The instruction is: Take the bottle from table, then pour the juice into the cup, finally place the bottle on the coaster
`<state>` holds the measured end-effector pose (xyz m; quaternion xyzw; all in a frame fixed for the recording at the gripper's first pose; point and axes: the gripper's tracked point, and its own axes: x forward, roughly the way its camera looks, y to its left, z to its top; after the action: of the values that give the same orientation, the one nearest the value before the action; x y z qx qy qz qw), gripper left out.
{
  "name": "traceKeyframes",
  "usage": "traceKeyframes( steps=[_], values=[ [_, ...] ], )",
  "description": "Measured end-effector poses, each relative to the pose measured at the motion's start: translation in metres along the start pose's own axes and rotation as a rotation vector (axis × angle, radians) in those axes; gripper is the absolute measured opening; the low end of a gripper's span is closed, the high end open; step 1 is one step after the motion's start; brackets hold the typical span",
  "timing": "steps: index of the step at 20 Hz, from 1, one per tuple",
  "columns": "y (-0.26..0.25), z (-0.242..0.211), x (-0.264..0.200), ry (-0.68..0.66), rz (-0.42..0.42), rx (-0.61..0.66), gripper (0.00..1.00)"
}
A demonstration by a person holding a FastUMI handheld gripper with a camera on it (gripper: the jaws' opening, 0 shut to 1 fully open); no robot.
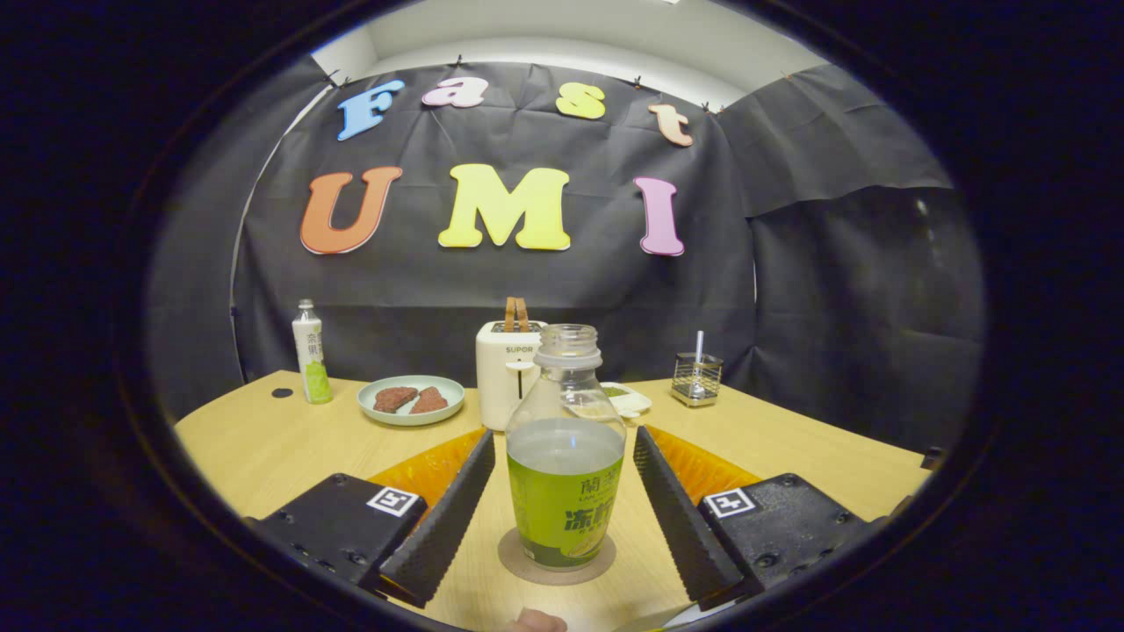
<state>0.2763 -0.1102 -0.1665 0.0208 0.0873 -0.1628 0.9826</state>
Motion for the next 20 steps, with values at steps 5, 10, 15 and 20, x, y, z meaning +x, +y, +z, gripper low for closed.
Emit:
traceKeyframes(
  steps=[5,10,15,20],
  values=[
    [-0.004,0.012,-0.020,-0.044,0.012,-0.012,1.00],
    [0.007,0.007,-0.047,-0.018,0.082,-0.014,1.00],
    [0.009,0.015,-0.092,-0.047,0.124,-0.068,1.00],
    [-0.001,0.011,-0.148,0.011,0.132,-0.073,1.00]
  ],
)
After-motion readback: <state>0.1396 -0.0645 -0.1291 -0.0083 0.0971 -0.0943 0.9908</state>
